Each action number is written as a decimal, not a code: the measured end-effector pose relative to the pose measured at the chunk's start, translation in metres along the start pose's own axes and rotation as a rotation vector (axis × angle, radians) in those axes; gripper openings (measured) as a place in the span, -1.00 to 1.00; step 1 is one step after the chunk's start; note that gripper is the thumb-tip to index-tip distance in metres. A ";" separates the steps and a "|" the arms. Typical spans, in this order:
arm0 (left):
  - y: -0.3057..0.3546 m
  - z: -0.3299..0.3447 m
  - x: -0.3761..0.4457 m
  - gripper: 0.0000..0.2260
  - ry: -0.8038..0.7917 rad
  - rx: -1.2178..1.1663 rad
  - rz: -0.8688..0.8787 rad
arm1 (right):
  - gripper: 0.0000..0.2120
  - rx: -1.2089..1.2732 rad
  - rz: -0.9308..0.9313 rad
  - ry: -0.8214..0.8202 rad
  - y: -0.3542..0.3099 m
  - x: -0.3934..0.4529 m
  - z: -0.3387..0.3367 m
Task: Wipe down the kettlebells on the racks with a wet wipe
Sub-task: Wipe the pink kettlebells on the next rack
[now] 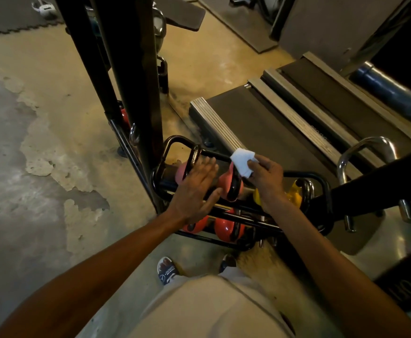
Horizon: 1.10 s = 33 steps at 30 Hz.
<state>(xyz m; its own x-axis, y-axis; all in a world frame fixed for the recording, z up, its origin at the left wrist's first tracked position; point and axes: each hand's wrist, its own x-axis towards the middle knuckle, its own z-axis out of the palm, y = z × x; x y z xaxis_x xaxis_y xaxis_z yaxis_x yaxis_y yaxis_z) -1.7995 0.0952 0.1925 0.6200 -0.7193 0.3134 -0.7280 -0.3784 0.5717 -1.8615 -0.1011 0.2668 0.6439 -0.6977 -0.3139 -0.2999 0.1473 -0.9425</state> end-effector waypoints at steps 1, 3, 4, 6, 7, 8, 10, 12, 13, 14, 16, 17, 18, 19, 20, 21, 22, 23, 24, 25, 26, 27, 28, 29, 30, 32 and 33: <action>0.006 0.005 0.001 -0.41 -0.018 -0.012 0.029 | -0.71 -0.074 -0.086 0.038 -0.002 0.005 -0.008; 0.015 0.015 0.003 -0.42 -0.055 -0.008 0.074 | -0.73 -0.278 -0.303 0.070 -0.006 0.012 -0.020; 0.019 0.020 0.004 -0.41 -0.067 -0.003 0.082 | -0.75 -0.383 -0.411 0.060 -0.006 0.015 -0.025; 0.028 0.029 0.005 -0.41 -0.077 0.010 0.080 | -0.76 -0.541 -0.561 -0.020 -0.005 0.018 -0.031; 0.033 0.034 0.006 -0.41 -0.083 0.021 0.076 | -0.74 -0.602 -0.616 -0.107 -0.003 0.020 -0.034; 0.038 0.038 0.005 -0.40 -0.093 0.030 0.074 | -0.70 -0.664 -0.681 -0.215 0.001 0.023 -0.038; 0.045 0.045 0.002 -0.37 -0.103 0.037 0.069 | -0.60 -0.785 -0.825 -0.441 0.014 0.031 -0.043; 0.050 0.048 -0.001 -0.35 -0.094 0.049 0.057 | -0.55 -0.831 -0.900 -0.601 0.021 0.041 -0.049; 0.053 0.050 -0.002 -0.33 -0.082 0.055 0.042 | -0.56 -0.840 -0.907 -0.660 0.020 0.044 -0.053; 0.056 0.051 -0.004 -0.32 -0.068 0.057 0.022 | -0.56 -0.860 -0.917 -0.715 0.018 0.044 -0.056; 0.063 0.052 -0.006 -0.31 -0.039 0.053 -0.015 | -0.53 -0.937 -0.943 -0.804 0.010 0.042 -0.060; 0.066 0.053 -0.007 -0.31 -0.029 0.050 -0.026 | -0.47 -0.976 -0.961 -0.825 0.007 0.043 -0.060; 0.069 0.054 -0.007 -0.31 -0.028 0.052 -0.034 | -0.39 -0.998 -0.967 -0.824 0.004 0.045 -0.059; 0.070 0.056 -0.006 -0.30 -0.033 0.058 -0.042 | -0.31 -1.003 -0.943 -0.804 0.001 0.047 -0.057; 0.071 0.057 -0.005 -0.29 -0.039 0.070 -0.051 | -0.23 -0.997 -0.897 -0.784 0.000 0.048 -0.055; 0.071 0.059 -0.004 -0.30 -0.043 0.080 -0.061 | -0.19 -0.993 -0.873 -0.785 0.000 0.049 -0.055; 0.071 0.060 -0.005 -0.32 -0.046 0.088 -0.069 | -0.19 -0.995 -0.884 -0.806 0.001 0.049 -0.056; 0.070 0.061 -0.006 -0.34 -0.051 0.094 -0.077 | -0.22 -1.000 -0.921 -0.840 0.004 0.049 -0.058; 0.070 0.061 -0.007 -0.34 -0.060 0.101 -0.081 | -0.26 -0.999 -0.952 -0.872 0.007 0.050 -0.060; 0.071 0.062 -0.009 -0.31 -0.070 0.105 -0.084 | -0.30 -0.985 -0.959 -0.879 0.009 0.052 -0.061; 0.072 0.062 -0.009 -0.28 -0.075 0.108 -0.088 | -0.33 -0.961 -0.932 -0.857 0.008 0.054 -0.062; 0.074 0.062 -0.009 -0.26 -0.070 0.114 -0.095 | -0.33 -0.931 -0.881 -0.829 0.008 0.058 -0.061; 0.075 0.063 -0.008 -0.26 -0.062 0.120 -0.106 | -0.33 -0.917 -0.846 -0.811 0.007 0.059 -0.060; 0.077 0.063 -0.008 -0.27 -0.053 0.125 -0.119 | -0.35 -0.921 -0.852 -0.819 0.007 0.059 -0.060; 0.077 0.063 -0.007 -0.29 -0.047 0.127 -0.127 | -0.38 -0.936 -0.889 -0.842 0.006 0.057 -0.060; 0.078 0.063 -0.007 -0.30 -0.042 0.135 -0.126 | -0.42 -0.925 -0.923 -0.873 0.010 0.058 -0.062; 0.079 0.062 -0.007 -0.30 -0.036 0.142 -0.119 | -0.42 -0.883 -0.894 -0.850 0.011 0.059 -0.062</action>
<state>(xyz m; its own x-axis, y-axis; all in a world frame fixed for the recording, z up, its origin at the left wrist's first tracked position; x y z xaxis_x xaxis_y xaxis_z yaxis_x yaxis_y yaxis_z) -1.8794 0.0342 0.1879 0.6956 -0.6835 0.2213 -0.6854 -0.5390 0.4895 -1.8703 -0.1836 0.2453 0.9472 0.3176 0.0450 0.2833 -0.7627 -0.5813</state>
